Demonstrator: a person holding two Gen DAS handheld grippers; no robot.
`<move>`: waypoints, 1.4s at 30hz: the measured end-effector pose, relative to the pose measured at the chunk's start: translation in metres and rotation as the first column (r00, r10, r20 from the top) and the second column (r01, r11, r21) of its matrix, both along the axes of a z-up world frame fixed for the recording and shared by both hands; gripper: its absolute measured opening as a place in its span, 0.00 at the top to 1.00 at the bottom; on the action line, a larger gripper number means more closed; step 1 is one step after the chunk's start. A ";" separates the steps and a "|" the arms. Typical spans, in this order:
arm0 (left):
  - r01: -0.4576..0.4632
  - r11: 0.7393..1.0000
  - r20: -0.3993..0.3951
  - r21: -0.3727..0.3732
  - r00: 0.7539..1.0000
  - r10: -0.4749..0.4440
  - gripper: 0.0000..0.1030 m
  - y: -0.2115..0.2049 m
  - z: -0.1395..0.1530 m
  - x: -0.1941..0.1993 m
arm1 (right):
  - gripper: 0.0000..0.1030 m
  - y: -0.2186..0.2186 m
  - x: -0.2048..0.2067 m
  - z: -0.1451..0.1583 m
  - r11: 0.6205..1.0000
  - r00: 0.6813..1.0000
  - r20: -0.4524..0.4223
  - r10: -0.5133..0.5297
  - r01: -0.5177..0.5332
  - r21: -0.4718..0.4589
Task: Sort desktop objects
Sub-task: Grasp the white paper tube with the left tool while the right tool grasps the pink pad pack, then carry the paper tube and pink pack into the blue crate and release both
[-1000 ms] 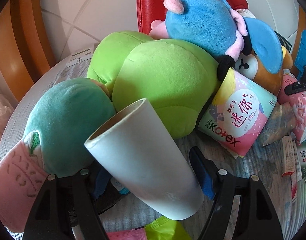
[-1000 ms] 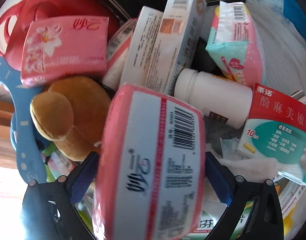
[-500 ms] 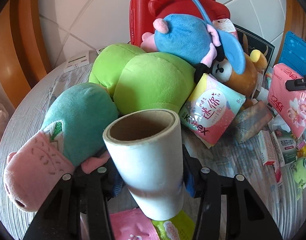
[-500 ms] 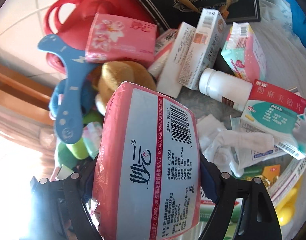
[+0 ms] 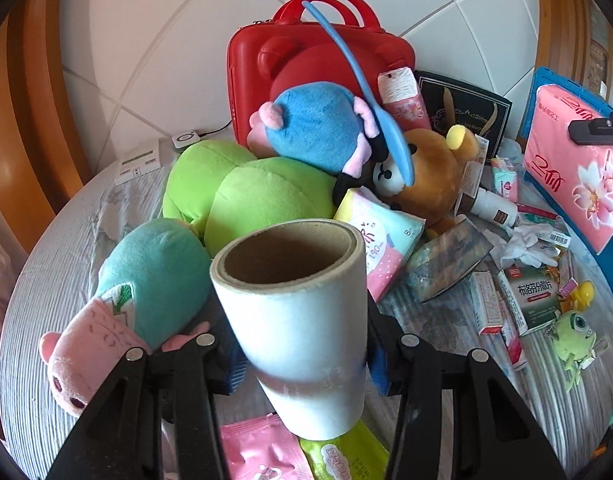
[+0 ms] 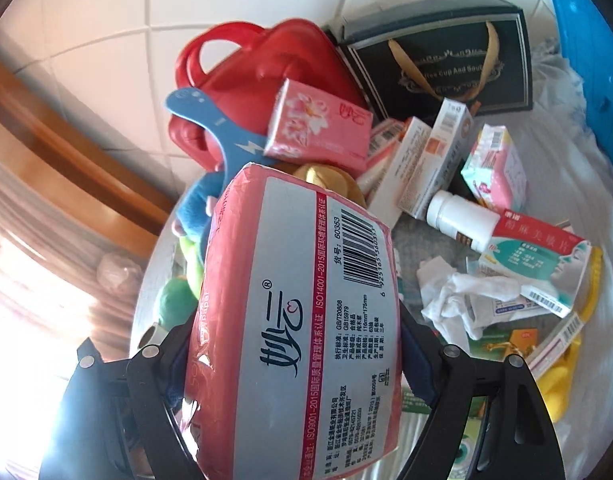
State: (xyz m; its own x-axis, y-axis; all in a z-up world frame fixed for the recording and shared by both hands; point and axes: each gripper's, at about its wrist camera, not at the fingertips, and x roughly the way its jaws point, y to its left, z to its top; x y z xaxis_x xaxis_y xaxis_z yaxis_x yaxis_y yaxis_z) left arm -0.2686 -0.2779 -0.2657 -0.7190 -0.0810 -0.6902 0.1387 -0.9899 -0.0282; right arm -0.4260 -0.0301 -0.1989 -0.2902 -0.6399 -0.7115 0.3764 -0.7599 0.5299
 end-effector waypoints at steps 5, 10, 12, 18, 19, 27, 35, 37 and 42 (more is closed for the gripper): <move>0.084 0.996 -0.048 -0.036 0.995 -0.086 0.56 0.026 0.033 -0.001 | 0.19 0.021 0.028 0.027 1.000 0.997 -0.075 -0.030 0.030 -0.006; 0.202 0.977 -0.113 -0.067 0.971 -0.209 0.56 0.068 0.070 0.000 | 0.19 0.062 0.059 0.053 0.993 0.988 -0.110 -0.111 0.106 -0.056; 0.252 0.964 -0.138 -0.082 0.955 -0.262 0.56 0.089 0.085 0.002 | 0.19 0.080 0.070 0.067 0.988 0.981 -0.133 -0.140 0.129 -0.089; 0.394 0.908 -0.255 -0.143 0.872 -0.419 0.56 0.183 0.157 0.001 | 0.19 0.159 0.104 0.127 0.960 0.931 -0.271 -0.244 0.194 -0.201; 0.422 0.892 -0.278 -0.160 0.848 -0.451 0.56 0.204 0.171 0.000 | 0.19 0.177 0.108 0.139 0.954 0.918 -0.294 -0.265 0.206 -0.217; 0.612 0.772 -0.423 -0.174 0.661 -0.619 0.56 0.386 0.260 -0.030 | 0.17 0.331 0.134 0.233 0.903 0.766 -0.479 -0.429 0.358 -0.237; 0.672 0.722 -0.395 -0.165 0.626 -0.673 0.28 0.541 0.298 -0.089 | 0.06 0.465 0.091 0.254 0.791 0.641 -0.509 -0.575 0.593 -0.147; 0.656 0.738 -0.408 -0.158 0.637 -0.654 0.24 0.559 0.307 -0.097 | 0.06 0.488 0.080 0.253 0.769 0.635 -0.482 -0.604 0.623 -0.143; 0.599 0.783 -0.438 -0.169 0.666 -0.604 0.13 0.566 0.316 -0.091 | 0.04 0.518 0.094 0.253 0.771 0.615 -0.493 -0.616 0.599 -0.216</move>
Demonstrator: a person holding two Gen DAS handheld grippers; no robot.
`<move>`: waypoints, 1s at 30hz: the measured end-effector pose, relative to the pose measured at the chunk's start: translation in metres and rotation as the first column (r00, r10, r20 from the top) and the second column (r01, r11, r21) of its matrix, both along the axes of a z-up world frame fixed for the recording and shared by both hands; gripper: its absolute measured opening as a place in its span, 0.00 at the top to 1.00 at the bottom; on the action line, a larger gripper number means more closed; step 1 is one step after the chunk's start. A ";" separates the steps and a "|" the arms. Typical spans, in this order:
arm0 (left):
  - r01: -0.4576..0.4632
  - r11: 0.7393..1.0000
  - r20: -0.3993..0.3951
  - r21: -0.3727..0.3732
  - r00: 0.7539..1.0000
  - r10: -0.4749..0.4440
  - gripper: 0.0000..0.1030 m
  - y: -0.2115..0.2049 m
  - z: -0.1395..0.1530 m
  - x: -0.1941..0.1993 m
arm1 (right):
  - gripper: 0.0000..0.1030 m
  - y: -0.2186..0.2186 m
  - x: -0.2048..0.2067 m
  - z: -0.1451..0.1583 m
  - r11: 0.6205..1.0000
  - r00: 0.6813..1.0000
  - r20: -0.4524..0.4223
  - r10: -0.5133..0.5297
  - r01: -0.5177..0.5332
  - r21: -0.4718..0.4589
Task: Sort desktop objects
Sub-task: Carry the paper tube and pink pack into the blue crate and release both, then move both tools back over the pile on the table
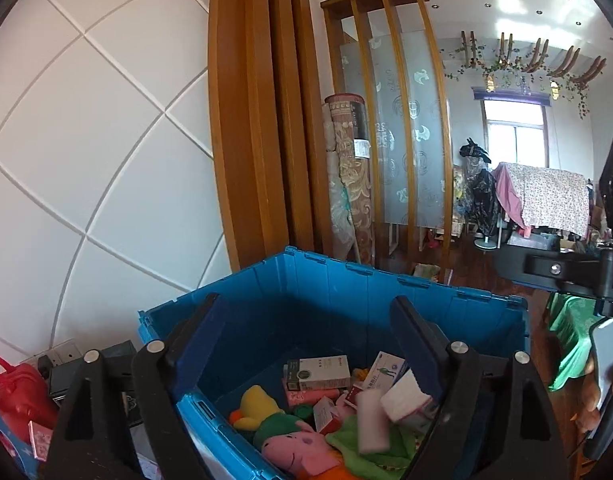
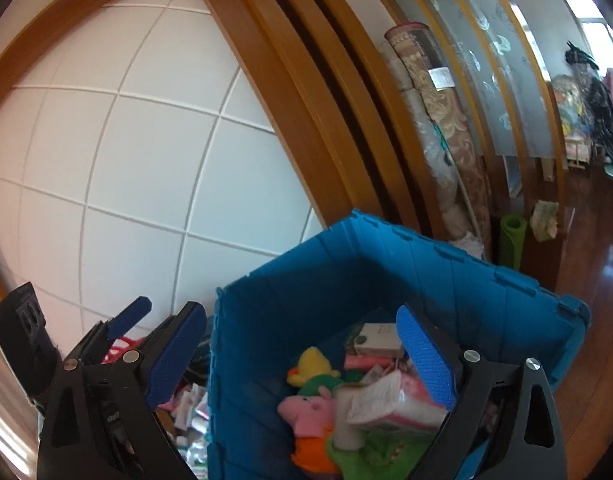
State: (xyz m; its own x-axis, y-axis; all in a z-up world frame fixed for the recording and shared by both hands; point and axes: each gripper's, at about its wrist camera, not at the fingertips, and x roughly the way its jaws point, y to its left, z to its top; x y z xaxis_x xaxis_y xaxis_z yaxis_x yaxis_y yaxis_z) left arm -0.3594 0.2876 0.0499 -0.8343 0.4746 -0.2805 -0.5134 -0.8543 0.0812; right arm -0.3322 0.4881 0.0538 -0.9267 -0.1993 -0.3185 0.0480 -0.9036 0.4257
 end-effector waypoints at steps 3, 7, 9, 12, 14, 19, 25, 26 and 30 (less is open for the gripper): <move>-0.019 1.000 -0.008 0.000 1.000 0.019 0.10 -0.004 -0.002 0.004 | 0.02 0.007 0.010 0.000 0.999 0.999 -0.030 0.026 -0.027 -0.025; -0.076 0.996 -0.043 -0.038 0.996 0.075 0.10 -0.016 -0.012 0.020 | 0.01 -0.006 0.018 -0.007 0.998 0.997 -0.042 0.068 -0.068 -0.004; -0.105 0.994 -0.044 -0.039 0.994 0.103 0.10 -0.026 -0.017 0.026 | 0.01 -0.016 0.021 -0.013 0.996 0.995 -0.042 0.089 -0.089 0.022; -0.171 0.984 -0.046 -0.040 0.985 0.169 0.10 -0.049 -0.026 0.037 | 0.01 -0.032 0.021 -0.023 0.990 0.991 -0.038 0.128 -0.126 0.064; -0.222 0.974 -0.051 -0.041 0.974 0.220 0.10 -0.066 -0.031 0.047 | 0.01 -0.042 0.021 -0.028 0.985 0.987 -0.038 0.155 -0.152 0.078; -0.356 0.933 -0.046 -0.054 0.934 0.354 0.10 -0.109 -0.050 0.070 | 0.00 -0.070 0.024 -0.035 0.969 0.971 -0.036 0.238 -0.234 0.082; -0.502 0.861 0.029 -0.084 0.863 0.505 0.10 -0.169 -0.094 0.098 | 0.00 -0.118 0.029 -0.046 0.926 0.930 -0.028 0.367 -0.362 0.110; -0.521 0.849 0.045 -0.088 0.849 0.526 0.10 -0.181 -0.102 0.102 | 0.00 -0.127 0.029 -0.048 0.918 0.923 -0.016 0.384 -0.379 0.118; -0.601 0.791 0.111 -0.113 0.783 0.612 0.10 -0.230 -0.134 0.116 | 0.00 -0.164 0.034 -0.059 0.892 0.906 0.020 0.423 -0.421 0.165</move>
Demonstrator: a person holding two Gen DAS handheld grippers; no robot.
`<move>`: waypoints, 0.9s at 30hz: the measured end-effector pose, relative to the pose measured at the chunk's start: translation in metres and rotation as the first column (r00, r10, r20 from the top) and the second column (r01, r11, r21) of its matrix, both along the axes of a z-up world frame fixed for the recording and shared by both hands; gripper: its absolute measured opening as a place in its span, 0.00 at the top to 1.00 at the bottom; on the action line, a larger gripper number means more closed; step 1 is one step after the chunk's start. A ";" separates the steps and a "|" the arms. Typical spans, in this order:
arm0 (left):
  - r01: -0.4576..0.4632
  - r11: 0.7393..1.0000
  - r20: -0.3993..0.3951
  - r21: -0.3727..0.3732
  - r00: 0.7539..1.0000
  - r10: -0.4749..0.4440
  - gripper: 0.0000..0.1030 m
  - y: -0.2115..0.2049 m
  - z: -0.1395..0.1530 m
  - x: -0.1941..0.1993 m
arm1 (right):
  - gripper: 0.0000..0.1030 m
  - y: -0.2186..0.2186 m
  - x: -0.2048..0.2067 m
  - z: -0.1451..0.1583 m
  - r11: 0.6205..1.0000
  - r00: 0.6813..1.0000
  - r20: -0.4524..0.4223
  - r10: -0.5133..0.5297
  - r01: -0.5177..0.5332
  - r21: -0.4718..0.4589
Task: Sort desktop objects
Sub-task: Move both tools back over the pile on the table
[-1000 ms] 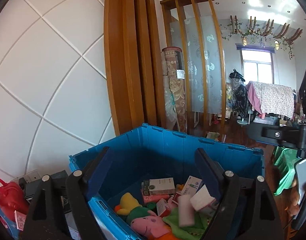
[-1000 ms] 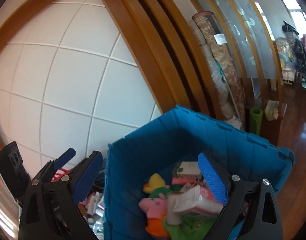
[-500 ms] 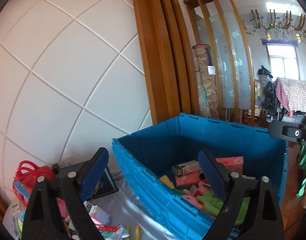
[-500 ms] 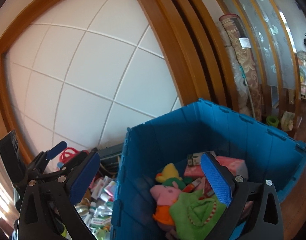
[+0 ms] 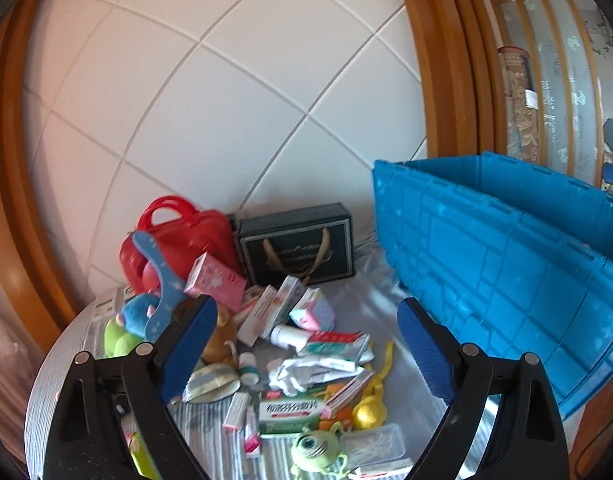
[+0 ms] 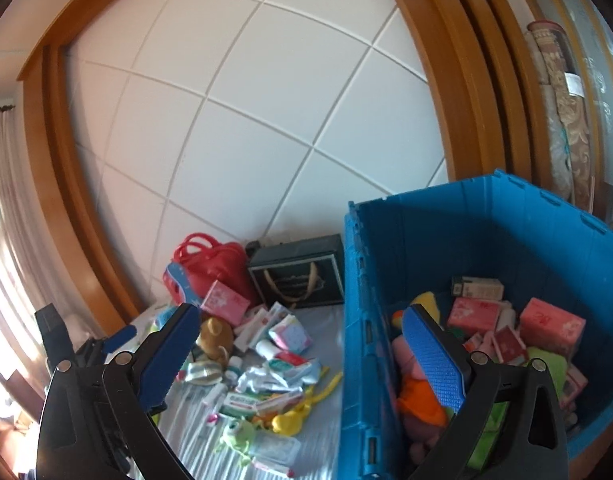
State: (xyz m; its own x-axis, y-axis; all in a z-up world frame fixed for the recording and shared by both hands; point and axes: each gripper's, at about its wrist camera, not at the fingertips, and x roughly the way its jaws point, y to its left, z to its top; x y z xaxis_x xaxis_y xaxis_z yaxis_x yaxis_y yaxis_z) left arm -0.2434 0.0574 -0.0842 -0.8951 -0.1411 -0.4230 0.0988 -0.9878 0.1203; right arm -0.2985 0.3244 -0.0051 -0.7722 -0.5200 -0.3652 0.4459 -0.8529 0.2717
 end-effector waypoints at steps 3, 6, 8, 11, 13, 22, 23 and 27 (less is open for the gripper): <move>-0.065 0.998 0.038 0.007 0.997 0.064 0.10 -0.034 -0.015 0.007 | 0.00 -0.030 0.007 -0.008 0.999 0.999 0.004 0.036 -0.036 0.037; -0.106 0.994 0.065 0.002 0.992 0.106 0.10 -0.068 -0.025 0.017 | 0.00 -0.061 0.013 -0.019 0.996 0.998 0.028 0.062 -0.064 0.064; -0.125 0.992 0.090 -0.022 0.988 0.127 0.10 -0.088 -0.033 0.021 | 0.00 -0.084 0.015 -0.027 0.994 0.996 0.050 0.077 -0.080 0.070; -0.132 0.991 0.117 -0.034 0.984 0.135 0.10 -0.119 -0.041 0.030 | 0.00 -0.117 0.018 -0.039 0.993 0.994 0.066 0.084 -0.089 0.079; -0.138 0.989 0.132 -0.047 0.981 0.143 0.10 -0.140 -0.045 0.036 | 0.00 -0.137 0.021 -0.047 0.993 0.994 0.078 0.077 -0.083 0.082; -0.208 0.974 0.179 -0.094 0.959 0.222 0.10 -0.236 -0.072 0.066 | 0.00 -0.212 0.033 -0.092 0.992 0.977 0.172 0.124 -0.126 0.002; -0.221 0.971 0.180 -0.096 0.955 0.235 0.10 -0.245 -0.074 0.068 | 0.00 -0.218 0.035 -0.098 0.991 0.973 0.191 0.131 -0.134 0.001; -0.253 0.965 0.188 -0.075 0.946 0.262 0.10 -0.271 -0.082 0.076 | 0.00 -0.242 0.039 -0.123 0.983 0.958 0.254 0.135 -0.161 0.085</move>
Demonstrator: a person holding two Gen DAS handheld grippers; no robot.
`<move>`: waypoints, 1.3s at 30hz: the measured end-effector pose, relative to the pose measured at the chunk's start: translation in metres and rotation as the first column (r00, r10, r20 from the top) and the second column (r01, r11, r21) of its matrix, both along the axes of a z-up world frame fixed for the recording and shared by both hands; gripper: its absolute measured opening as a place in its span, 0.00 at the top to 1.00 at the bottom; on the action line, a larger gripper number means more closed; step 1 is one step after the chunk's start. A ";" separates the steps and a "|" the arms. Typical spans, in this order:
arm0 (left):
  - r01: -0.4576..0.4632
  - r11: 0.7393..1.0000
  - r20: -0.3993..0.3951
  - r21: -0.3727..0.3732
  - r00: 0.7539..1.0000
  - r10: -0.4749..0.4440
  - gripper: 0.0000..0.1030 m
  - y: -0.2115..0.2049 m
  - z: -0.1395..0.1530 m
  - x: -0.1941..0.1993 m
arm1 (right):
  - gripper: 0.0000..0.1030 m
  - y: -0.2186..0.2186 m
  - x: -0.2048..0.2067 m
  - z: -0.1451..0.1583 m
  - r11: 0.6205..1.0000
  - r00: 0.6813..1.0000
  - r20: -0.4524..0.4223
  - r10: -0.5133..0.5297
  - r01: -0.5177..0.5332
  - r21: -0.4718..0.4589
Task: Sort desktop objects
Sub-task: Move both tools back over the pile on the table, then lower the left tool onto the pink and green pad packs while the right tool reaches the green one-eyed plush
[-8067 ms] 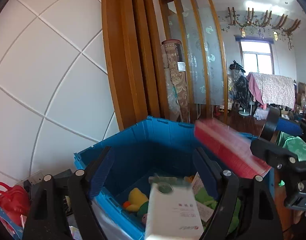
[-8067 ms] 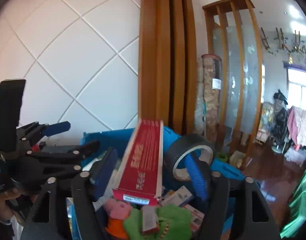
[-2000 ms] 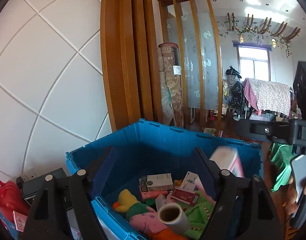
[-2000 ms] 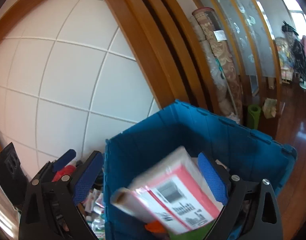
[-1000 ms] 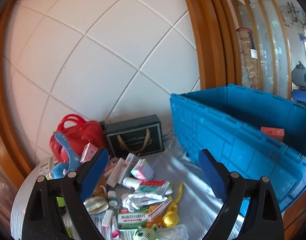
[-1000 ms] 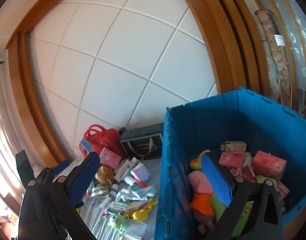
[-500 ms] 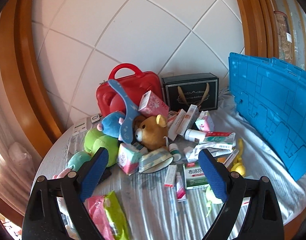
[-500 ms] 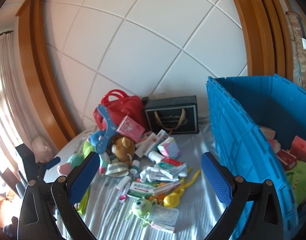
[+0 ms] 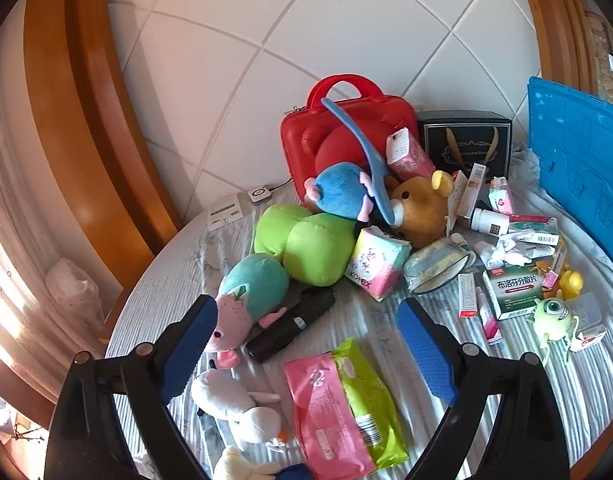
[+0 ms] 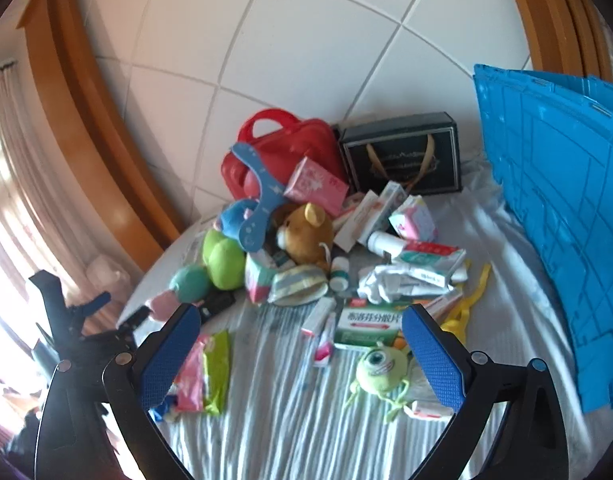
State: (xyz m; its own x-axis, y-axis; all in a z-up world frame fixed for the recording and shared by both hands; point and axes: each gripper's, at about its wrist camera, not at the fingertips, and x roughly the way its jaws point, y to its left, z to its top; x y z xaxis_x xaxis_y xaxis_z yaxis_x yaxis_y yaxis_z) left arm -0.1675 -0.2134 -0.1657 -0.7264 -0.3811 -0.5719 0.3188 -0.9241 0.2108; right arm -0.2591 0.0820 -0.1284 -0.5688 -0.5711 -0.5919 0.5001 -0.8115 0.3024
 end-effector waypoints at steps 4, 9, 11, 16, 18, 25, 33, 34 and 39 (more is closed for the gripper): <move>-0.031 0.999 -0.007 0.008 1.000 0.031 0.10 -0.014 -0.005 0.008 | 0.00 -0.011 0.005 -0.018 0.983 0.999 -0.036 0.009 -0.002 0.186; -0.093 0.996 0.053 -0.010 0.994 0.093 0.10 -0.029 -0.021 0.018 | 0.00 -0.001 0.001 -0.039 0.977 1.000 0.020 -0.004 0.000 0.214; -0.133 0.991 0.081 -0.008 0.988 0.133 0.10 -0.035 -0.030 0.024 | 0.00 -0.004 0.000 -0.049 0.975 0.999 0.042 0.018 -0.027 0.222; -0.170 0.985 0.147 0.032 0.975 0.164 0.10 -0.037 -0.057 0.034 | 0.00 -0.015 -0.006 -0.070 0.966 0.992 0.095 0.080 -0.101 0.239; -0.172 0.982 0.165 0.073 0.974 0.158 0.10 -0.035 -0.071 0.033 | 0.00 -0.016 -0.010 -0.079 0.964 0.988 0.130 0.088 -0.117 0.239; -0.128 0.977 0.211 0.168 0.973 0.092 0.10 -0.020 -0.124 0.005 | 0.00 -0.009 -0.021 -0.114 0.956 0.978 0.198 0.058 -0.112 0.271; -0.139 0.965 0.279 0.224 0.957 0.073 0.10 -0.022 -0.167 -0.015 | 0.09 -0.050 -0.061 -0.165 0.902 0.975 0.216 0.055 -0.141 0.409; -0.144 0.963 0.285 0.227 0.956 0.076 0.10 -0.023 -0.170 -0.017 | 0.18 -0.053 -0.065 -0.172 0.899 0.972 0.232 0.048 -0.143 0.415; -0.150 0.963 0.298 0.222 0.951 0.079 0.10 -0.022 -0.180 -0.025 | 0.34 -0.056 -0.075 -0.187 0.871 0.976 0.219 -0.009 -0.100 0.481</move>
